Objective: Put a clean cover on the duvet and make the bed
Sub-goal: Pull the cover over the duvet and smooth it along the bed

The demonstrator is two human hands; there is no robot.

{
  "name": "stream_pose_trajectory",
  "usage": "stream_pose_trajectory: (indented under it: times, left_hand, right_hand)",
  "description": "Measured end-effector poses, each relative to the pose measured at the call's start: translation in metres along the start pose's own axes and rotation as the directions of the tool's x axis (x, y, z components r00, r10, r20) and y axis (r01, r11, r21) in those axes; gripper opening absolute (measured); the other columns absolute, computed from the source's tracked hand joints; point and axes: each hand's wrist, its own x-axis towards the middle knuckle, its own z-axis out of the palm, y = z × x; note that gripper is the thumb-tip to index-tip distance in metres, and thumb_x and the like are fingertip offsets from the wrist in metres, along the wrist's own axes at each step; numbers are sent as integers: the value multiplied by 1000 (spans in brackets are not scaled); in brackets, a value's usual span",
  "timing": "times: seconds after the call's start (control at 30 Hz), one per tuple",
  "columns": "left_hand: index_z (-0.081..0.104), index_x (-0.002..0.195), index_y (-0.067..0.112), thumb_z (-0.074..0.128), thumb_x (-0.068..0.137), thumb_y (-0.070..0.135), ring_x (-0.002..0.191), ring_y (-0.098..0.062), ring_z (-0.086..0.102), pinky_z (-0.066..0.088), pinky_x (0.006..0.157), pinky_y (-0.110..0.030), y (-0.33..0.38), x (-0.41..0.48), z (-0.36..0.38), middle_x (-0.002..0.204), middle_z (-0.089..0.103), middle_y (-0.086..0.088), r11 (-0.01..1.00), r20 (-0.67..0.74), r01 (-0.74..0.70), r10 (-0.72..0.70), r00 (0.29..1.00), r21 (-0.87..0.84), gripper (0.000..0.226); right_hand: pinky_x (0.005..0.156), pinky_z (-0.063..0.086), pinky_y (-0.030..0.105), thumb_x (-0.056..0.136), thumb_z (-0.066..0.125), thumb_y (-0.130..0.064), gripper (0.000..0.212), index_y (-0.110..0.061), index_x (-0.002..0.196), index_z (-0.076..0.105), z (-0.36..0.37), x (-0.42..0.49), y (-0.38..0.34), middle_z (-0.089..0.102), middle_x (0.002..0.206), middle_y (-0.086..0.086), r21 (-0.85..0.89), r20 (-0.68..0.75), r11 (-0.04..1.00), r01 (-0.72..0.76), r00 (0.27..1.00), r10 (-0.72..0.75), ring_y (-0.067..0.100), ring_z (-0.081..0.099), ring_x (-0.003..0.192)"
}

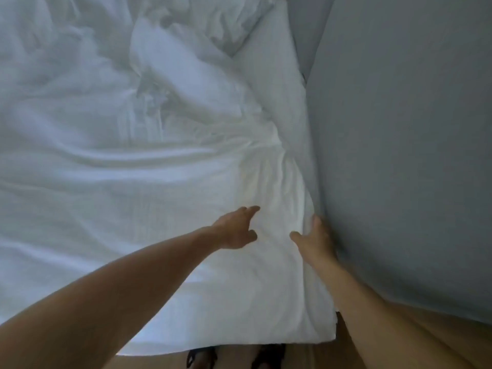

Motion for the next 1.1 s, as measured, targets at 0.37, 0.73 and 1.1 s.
stream_pose_trajectory:
  times: [0.37, 0.73, 1.1]
  left_hand:
    - [27, 154, 31, 47, 95, 8, 128, -32, 51, 46, 97, -42, 55, 128, -70, 163, 19, 3, 763, -110, -249, 385, 916, 596, 66]
    - [59, 109, 17, 59, 88, 25, 111, -30, 60, 44, 82, -31, 86, 177, -49, 119, 64, -8, 642, 110, -293, 310, 944, 709, 23]
    - [46, 118, 1, 62, 77, 5, 102, -42, 57, 48, 85, -45, 121, 200, -9, 127, 41, -18, 937, -333, -305, 346, 877, 169, 44]
  right_hand:
    - [92, 51, 39, 46, 80, -76, 88, -27, 113, 51, 47, -33, 117, 62, 105, -9, 262, 57, 915, -306, 952, 301, 21, 63, 101]
    - [87, 45, 39, 82, 75, -46, 33, -19, 91, 59, 43, -53, 125, 65, 103, 11, 412, -239, 887, -207, 915, 325, 34, 59, 106]
    - [68, 47, 35, 76, 83, -34, 34, -13, 97, 67, 40, -42, 142, 61, 72, -2, 595, -226, 729, -340, 799, 557, 30, 64, 81]
